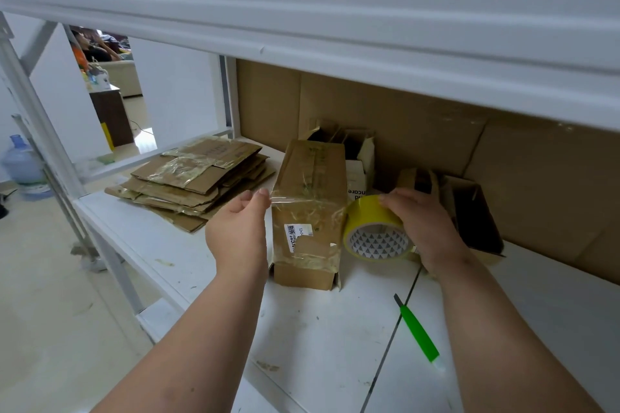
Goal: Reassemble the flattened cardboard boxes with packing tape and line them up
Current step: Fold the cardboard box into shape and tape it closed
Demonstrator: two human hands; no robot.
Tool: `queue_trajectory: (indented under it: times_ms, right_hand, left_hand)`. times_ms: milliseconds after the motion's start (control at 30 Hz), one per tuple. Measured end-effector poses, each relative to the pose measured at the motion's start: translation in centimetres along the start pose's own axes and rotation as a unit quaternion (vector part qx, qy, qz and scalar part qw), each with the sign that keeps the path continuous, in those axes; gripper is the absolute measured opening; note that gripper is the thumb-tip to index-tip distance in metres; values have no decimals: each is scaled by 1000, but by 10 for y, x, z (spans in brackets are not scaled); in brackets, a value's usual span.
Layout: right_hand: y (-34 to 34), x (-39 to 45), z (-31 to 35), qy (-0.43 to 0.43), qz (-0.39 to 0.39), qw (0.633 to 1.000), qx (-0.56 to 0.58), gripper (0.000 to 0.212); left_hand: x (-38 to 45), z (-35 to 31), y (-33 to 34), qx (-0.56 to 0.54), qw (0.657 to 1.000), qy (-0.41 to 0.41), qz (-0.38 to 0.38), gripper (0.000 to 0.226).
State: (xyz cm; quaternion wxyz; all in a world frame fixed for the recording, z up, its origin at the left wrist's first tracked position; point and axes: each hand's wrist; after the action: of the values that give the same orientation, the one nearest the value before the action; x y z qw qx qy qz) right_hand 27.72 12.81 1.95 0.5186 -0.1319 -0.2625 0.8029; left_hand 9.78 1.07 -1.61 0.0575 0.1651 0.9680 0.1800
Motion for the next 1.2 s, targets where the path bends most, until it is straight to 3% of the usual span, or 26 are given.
queue_trajectory:
  times_ms: [100, 167, 233, 300, 433, 533, 600, 800, 933, 1200]
  right_hand:
    - [0, -1, -1, 3, -5, 1000, 4, 22]
    - [0, -3, -2, 3, -15, 1000, 5, 22]
    - [1, -4, -4, -7, -17, 1000, 8, 22]
    - [2, -5, -5, -11, -16, 1000, 9, 21]
    - [4, -4, -5, -17, -15, 1000, 9, 20]
    - [5, -5, -6, -35, -23, 999, 1, 14]
    - [5, -7, -4, -66, -29, 997, -32, 9]
    - [10, -9, 12, -141, -32, 973, -179, 33]
    - [18, -11, 21, -152, -54, 951, -262, 34]
    - [30, -6, 26, -161, -116, 899, -392, 38]
  left_hand:
    - [3, 6, 0, 65, 996, 58, -19, 45]
    - [2, 7, -2, 76, 997, 18, -21, 55]
    - [2, 13, -8, 91, 996, -25, 8, 48]
    - [0, 13, -12, 79, 996, -8, 44, 25]
    - [-2, -3, -8, 166, 967, 139, 133, 45]
    - [-7, -9, -2, 191, 958, 129, 169, 48]
    - [-8, -10, -1, 173, 964, 102, 175, 46]
    - [-5, -16, 7, 197, 960, 47, 194, 47]
    - [1, -14, 13, 173, 964, 12, 203, 47]
    - [12, 4, 10, 257, 938, 124, 195, 39]
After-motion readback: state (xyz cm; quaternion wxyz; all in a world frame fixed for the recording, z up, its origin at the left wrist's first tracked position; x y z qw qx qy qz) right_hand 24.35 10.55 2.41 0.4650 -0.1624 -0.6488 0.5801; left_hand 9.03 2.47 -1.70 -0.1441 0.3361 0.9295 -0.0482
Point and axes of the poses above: each hand's wrist, its own x-axis towards the middle knuckle, its own y-axis out of the palm, z = x × y, and after that the axes turned 10 degrees about -x, right-handed
